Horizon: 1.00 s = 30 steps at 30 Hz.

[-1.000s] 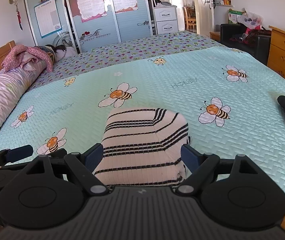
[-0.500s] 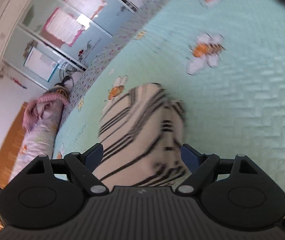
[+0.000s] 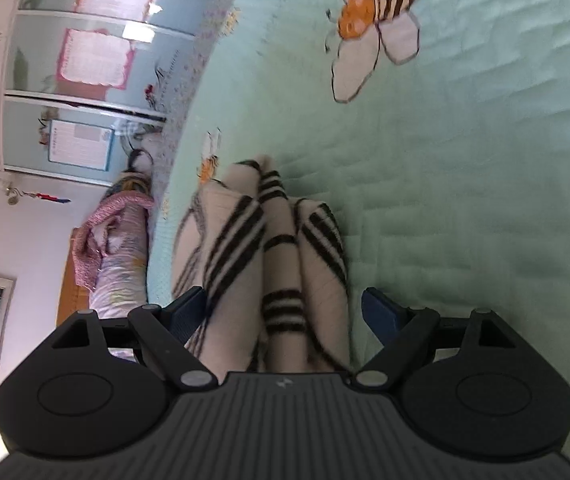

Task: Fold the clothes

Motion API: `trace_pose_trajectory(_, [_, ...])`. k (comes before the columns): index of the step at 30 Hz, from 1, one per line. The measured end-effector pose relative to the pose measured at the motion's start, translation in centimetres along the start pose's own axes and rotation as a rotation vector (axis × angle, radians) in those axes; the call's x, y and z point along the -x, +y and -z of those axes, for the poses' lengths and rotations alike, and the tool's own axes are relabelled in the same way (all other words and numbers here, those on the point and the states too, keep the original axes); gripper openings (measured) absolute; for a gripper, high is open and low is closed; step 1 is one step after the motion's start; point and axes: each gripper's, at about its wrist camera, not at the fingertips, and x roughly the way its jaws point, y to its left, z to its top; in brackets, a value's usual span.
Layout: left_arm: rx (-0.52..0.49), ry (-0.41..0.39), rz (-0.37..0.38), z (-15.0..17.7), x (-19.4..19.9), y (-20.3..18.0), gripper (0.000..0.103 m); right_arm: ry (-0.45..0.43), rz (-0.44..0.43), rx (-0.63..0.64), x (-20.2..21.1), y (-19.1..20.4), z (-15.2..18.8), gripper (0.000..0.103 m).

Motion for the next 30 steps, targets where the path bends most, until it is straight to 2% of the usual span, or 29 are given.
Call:
trace_pose_trajectory(5, [0.02, 0.056, 0.131, -0.6, -2.0, 0.9, 0.087, 0.015, -0.02, 0.042, -2.6, 1.1, -0.1, 0.097])
trace_pose_trajectory(7, [0.006, 0.069, 0.188, -0.6, -2.9, 0.9, 0.064, 0.015, -0.01, 0.047, -2.9, 1.7, -0.1, 0.097])
trace_pose_trajectory(8, [0.002, 0.073, 0.21, -0.5, -3.3, 0.9, 0.06, 0.015, -0.001, 0.046, -3.0, 1.9, -0.1, 0.089])
trace_pose_trajectory(9, [-0.004, 0.064, 0.22, -0.4, -3.5, 0.8, 0.054, 0.015, 0.008, 0.044, -3.0, 2.2, -0.1, 0.063])
trace_pose_trajectory(12, [-0.013, 0.067, 0.222, -0.4, -3.1, 0.3, 0.045, 0.016, 0.035, 0.041, -3.3, 3.0, 0.0, 0.053])
trace_pose_trajectory(17, [-0.057, 0.076, 0.143, -1.7, -0.7, -3.0, 0.04, 0.017, 0.079, 0.03, -3.5, 4.7, 0.0, 0.046])
trace_pose_trajectory(21, [-0.023, 0.086, 0.124, -4.1, 1.3, -5.5, 0.04, 0.018, 0.1, 0.01, -2.3, 8.8, -0.4, 0.045])
trace_pose_trajectory(26, [-0.055, 0.084, 0.155, -7.0, 4.1, -10.8, 0.04, -0.01, 0.1, 0.017, 0.8, 14.9, -2.1, 0.045])
trace_pose_trajectory(30, [-0.111, 0.091, 0.202, -8.5, 5.4, -16.7, 0.04, -0.087, 0.093, 0.041, 5.9, 19.7, -4.0, 0.045])
